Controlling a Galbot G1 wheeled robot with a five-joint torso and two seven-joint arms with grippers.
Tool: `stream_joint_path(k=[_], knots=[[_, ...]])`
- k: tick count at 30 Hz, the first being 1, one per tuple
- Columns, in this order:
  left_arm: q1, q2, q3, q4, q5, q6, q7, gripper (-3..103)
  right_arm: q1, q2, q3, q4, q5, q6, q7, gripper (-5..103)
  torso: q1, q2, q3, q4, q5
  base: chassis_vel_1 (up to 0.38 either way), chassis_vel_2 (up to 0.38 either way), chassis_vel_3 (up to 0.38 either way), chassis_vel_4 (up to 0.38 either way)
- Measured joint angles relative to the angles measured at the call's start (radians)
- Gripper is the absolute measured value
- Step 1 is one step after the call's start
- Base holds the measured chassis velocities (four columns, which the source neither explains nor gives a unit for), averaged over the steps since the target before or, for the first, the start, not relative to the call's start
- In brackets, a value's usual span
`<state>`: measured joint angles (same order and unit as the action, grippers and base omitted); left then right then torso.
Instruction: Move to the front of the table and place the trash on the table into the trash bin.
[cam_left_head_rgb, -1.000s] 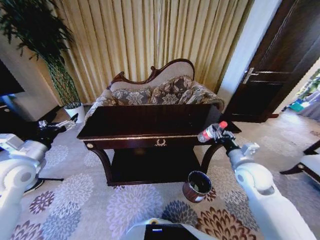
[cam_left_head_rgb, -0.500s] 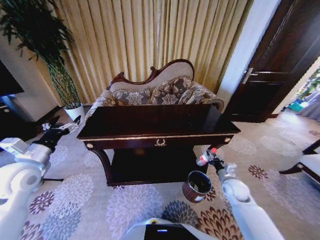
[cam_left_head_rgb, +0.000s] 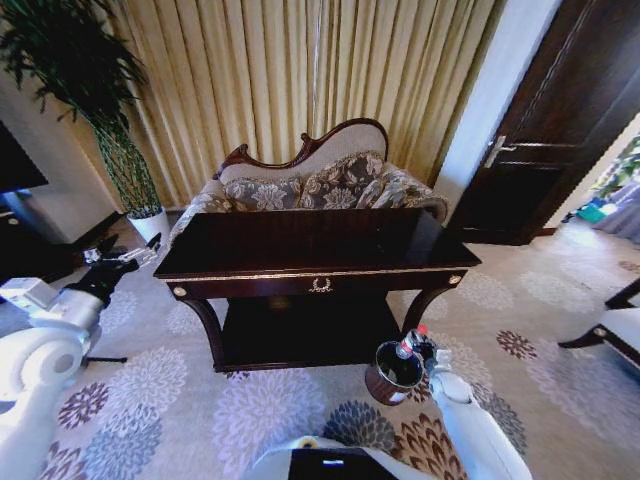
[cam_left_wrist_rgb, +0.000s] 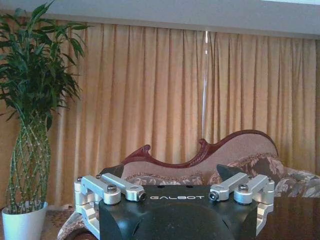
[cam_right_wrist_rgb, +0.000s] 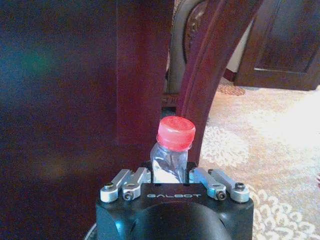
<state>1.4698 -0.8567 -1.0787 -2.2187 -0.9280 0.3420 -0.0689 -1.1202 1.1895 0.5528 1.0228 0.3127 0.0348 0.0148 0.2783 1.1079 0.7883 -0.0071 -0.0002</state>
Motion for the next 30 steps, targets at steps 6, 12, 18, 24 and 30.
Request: stream_joint_path(k=[6,12,18,24,30], knots=[[0.000,0.000,0.003,0.000,0.001,0.004,-0.003,100,0.022,-0.003,-0.032,-0.069,0.002,0.030,0.022,28,0.000,0.000,0.000,-0.0001,0.0002,0.000,0.000,0.000,0.000],[0.005,-0.004,0.006,0.001,0.001,0.004,-0.003,100,0.015,-0.005,-0.033,-0.055,0.003,0.025,0.027,35,0.000,0.000,0.000,0.0000,0.0001,0.000,0.000,0.000,0.000],[0.007,-0.003,0.018,0.002,0.023,-0.003,-0.001,100,-0.011,-0.009,-0.022,-0.008,0.003,-0.019,0.027,56,0.000,0.000,0.000,-0.0002,0.0001,0.000,0.000,0.000,0.000],[0.005,0.002,0.023,0.001,0.030,-0.005,0.000,100,-0.023,-0.009,-0.007,0.011,0.006,-0.025,0.027,78,0.000,0.000,0.000,-0.0001,0.0001,0.000,0.000,0.000,0.000],[0.003,0.004,0.028,0.000,0.030,-0.005,0.000,100,-0.037,-0.012,0.004,0.049,0.015,-0.048,0.027,97,0.000,0.000,0.000,-0.0001,0.0001,0.000,0.000,0.000,0.000]])
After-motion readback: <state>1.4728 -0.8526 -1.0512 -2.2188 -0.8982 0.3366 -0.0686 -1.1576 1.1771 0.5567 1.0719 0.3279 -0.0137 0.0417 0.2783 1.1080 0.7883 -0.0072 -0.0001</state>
